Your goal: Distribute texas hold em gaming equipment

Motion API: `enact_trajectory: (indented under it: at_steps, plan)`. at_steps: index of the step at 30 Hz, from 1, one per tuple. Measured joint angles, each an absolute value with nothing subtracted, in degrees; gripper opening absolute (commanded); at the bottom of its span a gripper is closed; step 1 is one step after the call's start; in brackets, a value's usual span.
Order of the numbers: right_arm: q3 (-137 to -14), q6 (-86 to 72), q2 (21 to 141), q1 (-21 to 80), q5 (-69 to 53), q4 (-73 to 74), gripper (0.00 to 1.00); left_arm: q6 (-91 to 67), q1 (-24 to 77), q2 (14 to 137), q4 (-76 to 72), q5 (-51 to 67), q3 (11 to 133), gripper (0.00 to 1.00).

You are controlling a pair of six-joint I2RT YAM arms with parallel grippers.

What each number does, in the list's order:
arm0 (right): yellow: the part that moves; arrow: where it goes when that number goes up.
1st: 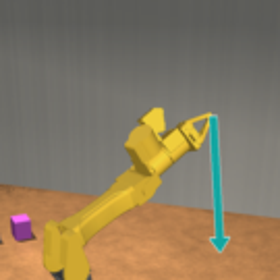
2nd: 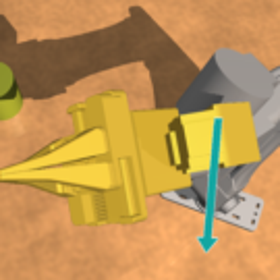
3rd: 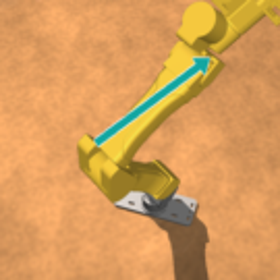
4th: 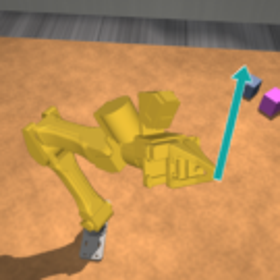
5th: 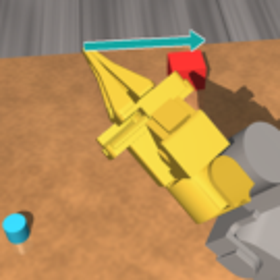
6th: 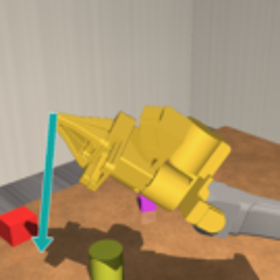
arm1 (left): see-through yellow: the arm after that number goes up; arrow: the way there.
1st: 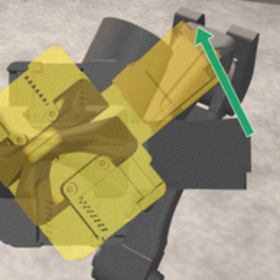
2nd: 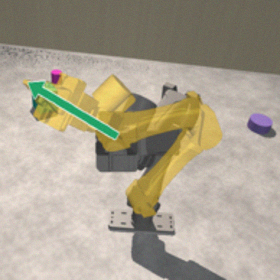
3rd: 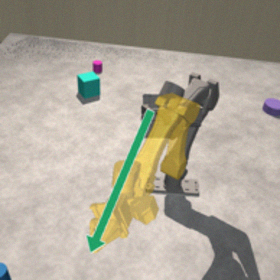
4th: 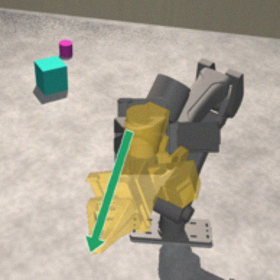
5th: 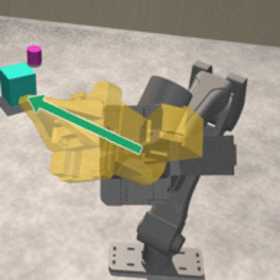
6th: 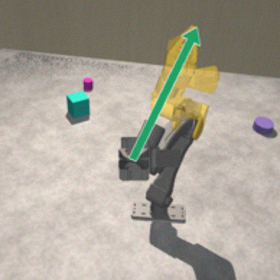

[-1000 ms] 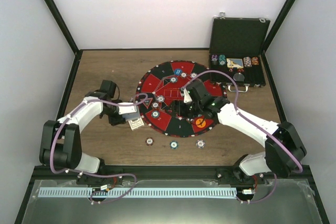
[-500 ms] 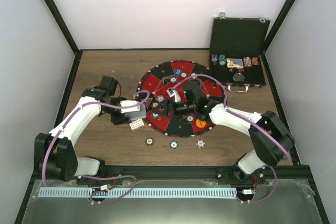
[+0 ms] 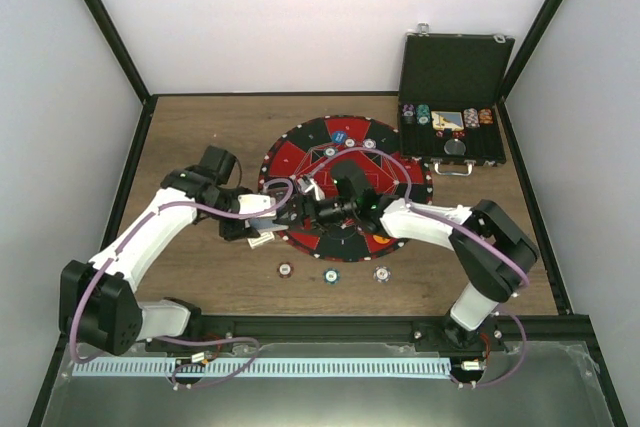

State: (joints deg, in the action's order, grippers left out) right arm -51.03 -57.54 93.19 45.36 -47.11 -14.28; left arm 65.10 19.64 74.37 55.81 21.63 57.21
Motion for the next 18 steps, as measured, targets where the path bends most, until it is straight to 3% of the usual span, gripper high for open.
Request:
enact_trajectory:
  at_steps: [5, 8, 16, 17, 18]
  plan:
    - [-53.19, -59.35, 96.57, 46.00, -48.42, -17.23, 0.71, 64.55, 20.95, 73.78, 55.68, 21.17, 57.21, 0.04]
    - [-54.81, -60.36, 98.80, 46.57, -49.25, -18.87, 0.62, 64.29, 21.82, 73.76, 55.35, 20.88, 57.21, 0.04]
    - [-55.61, -64.75, 101.97, 47.20, -50.96, -24.29, 0.21, 63.31, 23.38, 73.25, 54.52, 19.51, 57.21, 0.04]
    - [-55.46, -65.34, 102.19, 47.16, -51.00, -24.91, 0.15, 63.24, 23.42, 72.86, 54.46, 19.22, 57.19, 0.11]
    - [-55.13, -66.48, 102.39, 47.11, -50.98, -25.78, 0.10, 63.20, 23.49, 72.42, 54.35, 18.92, 57.19, 0.30]
